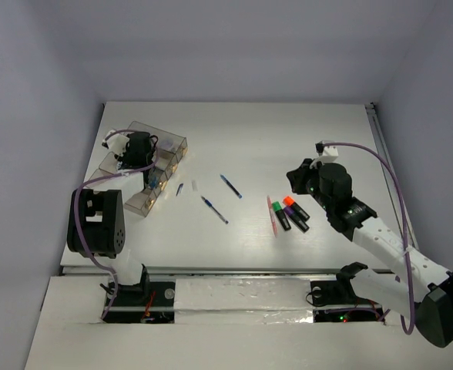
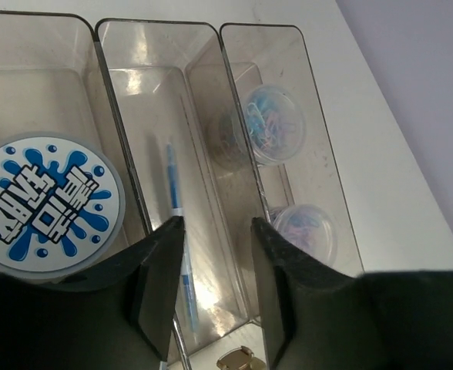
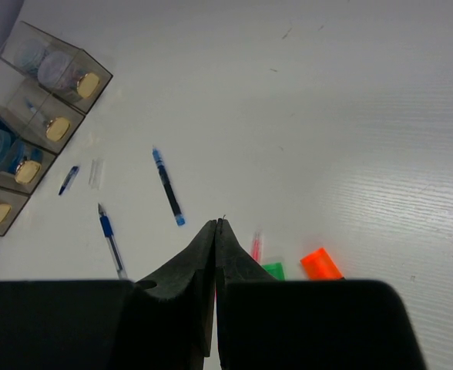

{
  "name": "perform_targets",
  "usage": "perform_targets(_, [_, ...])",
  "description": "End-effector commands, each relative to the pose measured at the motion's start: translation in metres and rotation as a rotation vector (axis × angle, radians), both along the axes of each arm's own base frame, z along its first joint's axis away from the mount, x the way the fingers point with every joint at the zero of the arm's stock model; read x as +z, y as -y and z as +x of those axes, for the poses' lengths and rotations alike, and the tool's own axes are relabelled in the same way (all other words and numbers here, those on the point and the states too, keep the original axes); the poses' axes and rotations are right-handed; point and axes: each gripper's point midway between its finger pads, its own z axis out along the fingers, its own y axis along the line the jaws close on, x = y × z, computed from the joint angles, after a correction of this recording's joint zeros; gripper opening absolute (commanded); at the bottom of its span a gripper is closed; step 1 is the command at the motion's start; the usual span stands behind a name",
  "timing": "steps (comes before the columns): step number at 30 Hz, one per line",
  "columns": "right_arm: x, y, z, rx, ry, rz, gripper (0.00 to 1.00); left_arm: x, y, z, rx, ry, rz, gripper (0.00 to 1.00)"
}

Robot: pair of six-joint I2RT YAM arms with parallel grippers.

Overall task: Sort the stationery into containers
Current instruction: Place the pen in the storage box, then pick up the pen from the center of the board.

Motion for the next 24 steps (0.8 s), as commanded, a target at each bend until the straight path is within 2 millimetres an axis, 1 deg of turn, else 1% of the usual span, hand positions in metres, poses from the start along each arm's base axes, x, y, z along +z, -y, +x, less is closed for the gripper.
perform_targets(1, [0.015,0.001,0.002,0.002,0.057,0.024,0.06,0.029,-0.004,0.012,0.016,0.078,0.009,0.37])
perform_targets(2, [0.016,0.001,0.001,0.002,0.06,0.026,0.06,0.033,-0.004,0.013,0.011,0.09,0.009,0.45])
perform_targets(3, [0.017,0.001,0.001,0.0,0.061,0.026,0.06,0.037,-0.003,0.012,0.009,0.099,0.01,0.47])
perform_targets(5, [0.016,0.001,0.001,0.0,0.059,0.027,0.06,0.045,-0.002,0.011,-0.002,0.117,0.01,0.47])
perform_targets(6, [0.017,0.002,0.001,-0.007,0.062,0.028,0.06,0.057,0.008,0.01,-0.031,0.144,0.008,0.44])
perform_targets(7, [0.018,0.003,0.002,-0.015,0.063,0.035,0.06,0.065,0.016,0.009,-0.049,0.163,0.016,0.28])
perform_targets(8, [0.017,0.005,0.001,-0.024,0.064,0.034,0.06,0.073,0.026,0.007,-0.083,0.168,0.052,0.21])
perform_targets(9, [0.02,0.009,0.002,-0.046,0.075,0.041,0.02,0.088,0.058,0.003,-0.145,0.195,0.072,0.15])
perform_targets(10, [0.023,0.011,0.001,-0.06,0.082,0.051,0.0,0.094,0.077,-0.001,-0.185,0.197,0.093,0.02])
perform_targets(11, [0.022,0.014,0.0,-0.073,0.084,0.052,0.0,0.104,0.096,-0.007,-0.231,0.212,0.118,0.0])
perform_targets(12, [0.024,0.02,0.001,-0.104,0.095,0.048,0.0,0.106,0.117,-0.013,-0.278,0.214,0.133,0.0])
perform_targets(13, [0.03,0.025,-0.002,-0.121,0.11,0.056,0.0,0.103,0.16,-0.027,-0.378,0.208,0.142,0.0])
perform_targets(15, [0.034,0.035,-0.003,-0.167,0.125,0.052,0.0,0.098,0.202,-0.046,-0.481,0.2,0.147,0.0])
perform_targets(16, [0.034,0.039,-0.004,-0.185,0.13,0.05,0.0,0.095,0.24,-0.064,-0.573,0.199,0.143,0.0])
perform_targets(17, [0.037,0.041,-0.005,-0.195,0.134,0.054,0.0,0.085,0.254,-0.076,-0.608,0.16,0.153,0.0])
perform_targets(18, [0.038,0.044,-0.006,-0.207,0.138,0.056,0.0,0.077,0.273,-0.087,-0.655,0.144,0.145,0.0])
perform_targets(19, [0.039,0.046,-0.005,-0.222,0.139,0.056,0.0,0.072,0.289,-0.098,-0.699,0.138,0.128,0.0])
perform_targets(20, [0.039,0.048,-0.006,-0.229,0.138,0.059,0.0,0.064,0.317,-0.12,-0.778,0.112,0.125,0.0])
perform_targets(21, [0.039,0.049,-0.006,-0.237,0.136,0.059,0.0,0.048,0.333,-0.131,-0.824,0.074,0.126,0.0])
perform_targets(22, [0.04,0.05,-0.006,-0.244,0.137,0.059,0.0,0.048,0.35,-0.141,-0.853,0.07,0.107,0.0])
perform_targets(23, [0.041,0.051,-0.006,-0.244,0.138,0.058,0.0,0.038,0.369,-0.164,-0.913,0.032,0.128,0.0])
perform_targets(24, [0.042,0.051,-0.007,-0.246,0.141,0.059,0.0,0.021,0.379,-0.174,-0.934,-0.01,0.156,0.0])
